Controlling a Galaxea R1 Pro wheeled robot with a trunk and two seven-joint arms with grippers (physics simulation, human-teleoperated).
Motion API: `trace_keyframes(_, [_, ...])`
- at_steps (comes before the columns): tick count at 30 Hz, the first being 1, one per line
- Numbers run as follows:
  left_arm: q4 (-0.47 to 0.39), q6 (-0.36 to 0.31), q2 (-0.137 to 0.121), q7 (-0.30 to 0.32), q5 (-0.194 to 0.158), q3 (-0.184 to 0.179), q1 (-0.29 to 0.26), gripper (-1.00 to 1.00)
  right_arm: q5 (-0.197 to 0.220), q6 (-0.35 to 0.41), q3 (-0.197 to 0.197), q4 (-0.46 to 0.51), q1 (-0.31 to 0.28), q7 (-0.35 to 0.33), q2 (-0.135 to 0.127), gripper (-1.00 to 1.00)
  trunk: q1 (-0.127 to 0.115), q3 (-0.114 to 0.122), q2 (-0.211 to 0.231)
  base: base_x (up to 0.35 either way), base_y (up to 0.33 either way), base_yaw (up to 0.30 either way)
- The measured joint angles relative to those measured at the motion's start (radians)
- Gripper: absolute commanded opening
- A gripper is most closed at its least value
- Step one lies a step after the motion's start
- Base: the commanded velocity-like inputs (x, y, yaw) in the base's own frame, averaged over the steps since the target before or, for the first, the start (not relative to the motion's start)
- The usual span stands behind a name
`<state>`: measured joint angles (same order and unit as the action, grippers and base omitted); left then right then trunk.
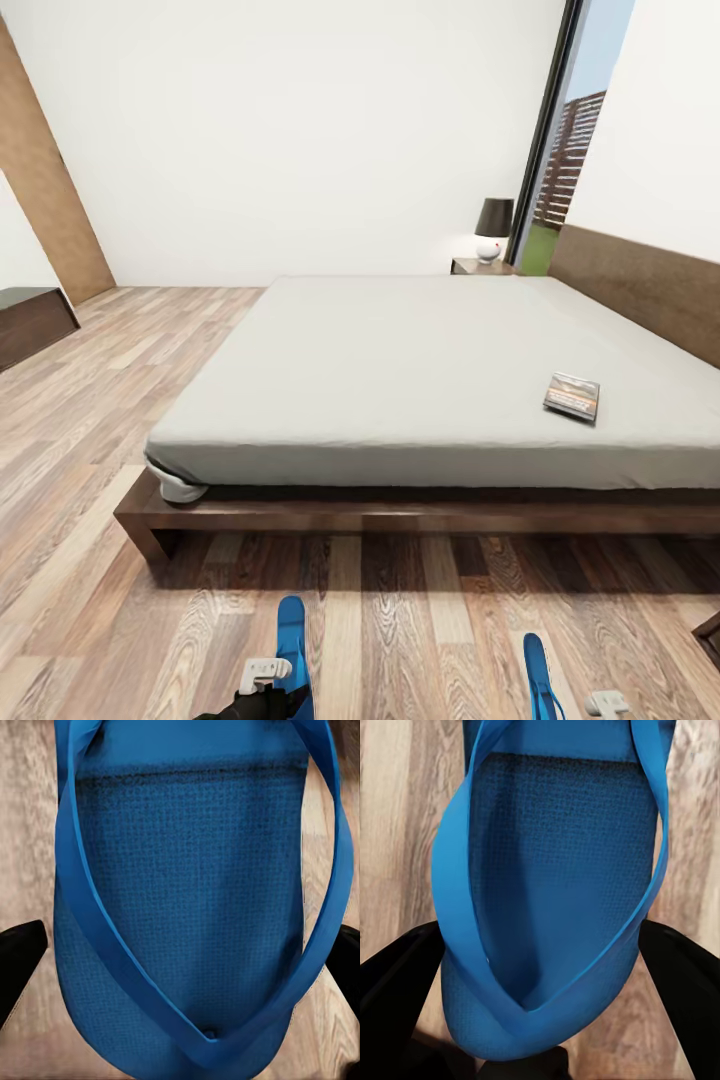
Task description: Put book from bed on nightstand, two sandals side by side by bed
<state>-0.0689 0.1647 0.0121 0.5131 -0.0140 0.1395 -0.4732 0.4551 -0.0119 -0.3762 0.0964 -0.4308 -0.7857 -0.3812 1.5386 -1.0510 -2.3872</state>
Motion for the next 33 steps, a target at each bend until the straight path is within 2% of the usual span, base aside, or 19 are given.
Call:
trace_keyframes(10, [-0.001, 0.000, 0.000, 0.000, 0.000, 0.001, 0.000, -1.00, 0.000, 0.000, 0.001, 0.000, 0.000, 0.000, 0.000, -1.00, 0.000, 0.000, 0.000, 0.000, 0.000, 0.251])
trace_keyframes(27, [-0.002, 0.000, -0.004, 0.000, -0.001, 0.003, 0.000, -1.00, 0.001, 0.001, 0.001, 0.001, 0.000, -0.001, 0.000, -1.00, 0.000, 0.000, 0.000, 0.000, 0.000, 0.008])
trace_keyframes(31, [-0.010, -0.005, -0.014, -0.003, -0.002, 0.009, 0.000, -1.00, 0.002, 0.001, 0.001, 0.001, 0.000, -0.003, 0.000, -1.00, 0.000, 0.000, 0.000, 0.000, 0.000, 0.000])
trace_keyframes(33, [-0.034, -0.024, -0.029, -0.005, -0.002, 0.013, -0.002, -1.00, 0.002, 0.002, 0.002, 0.003, 0.000, -0.006, -0.002, -1.00, 0.000, 0.000, 0.000, 0.000, 0.000, 0.000])
